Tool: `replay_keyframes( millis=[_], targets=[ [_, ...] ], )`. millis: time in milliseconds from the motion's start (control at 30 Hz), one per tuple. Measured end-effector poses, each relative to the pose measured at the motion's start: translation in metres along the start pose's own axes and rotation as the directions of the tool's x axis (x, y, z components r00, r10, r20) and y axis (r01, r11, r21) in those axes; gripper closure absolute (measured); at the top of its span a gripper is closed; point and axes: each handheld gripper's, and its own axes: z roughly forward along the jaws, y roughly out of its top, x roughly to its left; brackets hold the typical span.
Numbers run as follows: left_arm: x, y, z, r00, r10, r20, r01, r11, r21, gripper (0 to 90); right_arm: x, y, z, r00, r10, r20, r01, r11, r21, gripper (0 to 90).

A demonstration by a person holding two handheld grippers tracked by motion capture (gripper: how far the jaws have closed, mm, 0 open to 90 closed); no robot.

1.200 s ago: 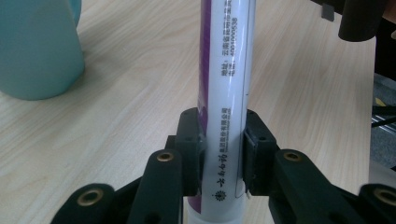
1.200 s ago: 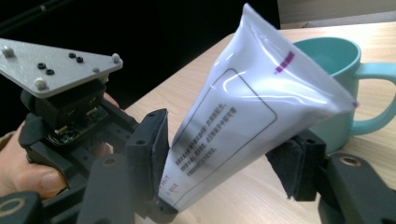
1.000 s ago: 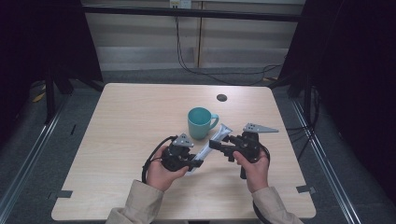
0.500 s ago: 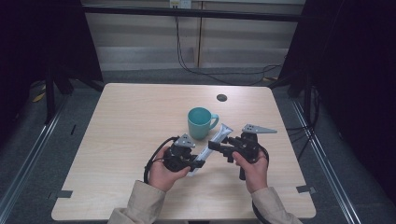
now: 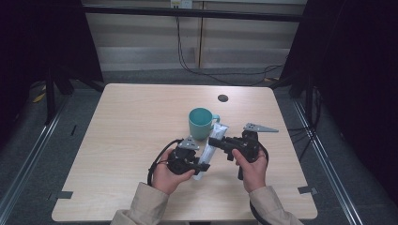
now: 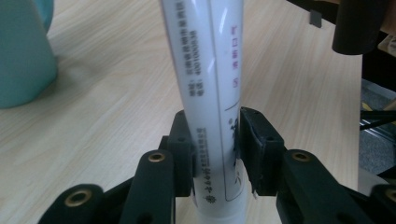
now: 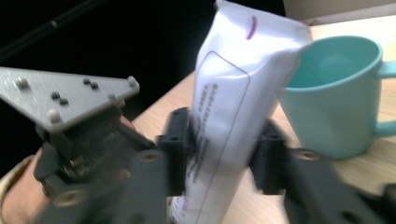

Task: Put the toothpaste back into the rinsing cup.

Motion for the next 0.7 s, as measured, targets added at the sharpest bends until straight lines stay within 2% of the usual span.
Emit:
replay_keyframes(
  millis=[33, 67, 167, 333, 367, 433, 567, 600, 700],
  targets=[
    [-0.001, 0.001, 0.0, 1.0, 0.002, -0.008, -0.002, 1.0, 0.007, 66.4, 0.001, 0.001, 0.0, 1.0, -0.004, 0.004, 0.004, 1.0, 0.0, 70.2],
    [0.0, 0.001, 0.002, 1.0, -0.007, 0.003, 0.007, 1.0, 0.004, 66.4, 0.003, 0.003, 0.001, 0.9998, -0.019, 0.005, 0.019, 1.0, 0.009, 71.3],
    [0.0, 0.001, 0.002, 1.0, -0.004, 0.0, 0.004, 1.0, 0.0, 65.5, 0.004, 0.004, 0.002, 0.9998, -0.02, 0.008, 0.02, 1.0, 0.013, 72.6],
    [0.003, -0.001, 0.001, 0.9999, -0.011, 0.005, 0.011, 0.9999, -0.003, 62.5, 0.004, 0.005, 0.004, 0.9997, -0.02, -0.014, 0.02, 1.0, 0.015, 75.3],
    [0.003, -0.001, 0.0, 1.0, -0.006, -0.004, 0.006, 1.0, -0.005, 53.0, 0.006, 0.006, 0.004, 0.9992, -0.038, -0.013, 0.039, 0.999, 0.022, 75.8],
    [0.005, -0.002, 0.0, 1.0, -0.001, -0.008, 0.001, 0.9999, 0.015, 42.6, 0.006, 0.008, 0.004, 0.999, -0.041, -0.016, 0.042, 0.999, 0.022, 76.1],
    [0.01, -0.009, -0.004, 0.9999, -0.006, -0.011, 0.006, 0.9998, 0.021, 36.1, 0.006, 0.009, 0.002, 0.9987, -0.051, -0.01, 0.051, 0.998, 0.022, 76.4],
    [0.014, -0.014, -0.006, 0.9997, -0.008, -0.022, 0.009, 0.9995, 0.029, 31.6, 0.006, 0.01, 0.0, 0.9984, -0.055, -0.008, 0.056, 0.998, 0.022, 76.5],
    [0.018, -0.02, -0.008, 0.9992, -0.004, -0.04, 0.006, 0.9989, 0.047, 27.0, 0.006, 0.011, -0.002, 0.9982, -0.06, 0.001, 0.06, 0.998, 0.024, 76.7]
  ],
)
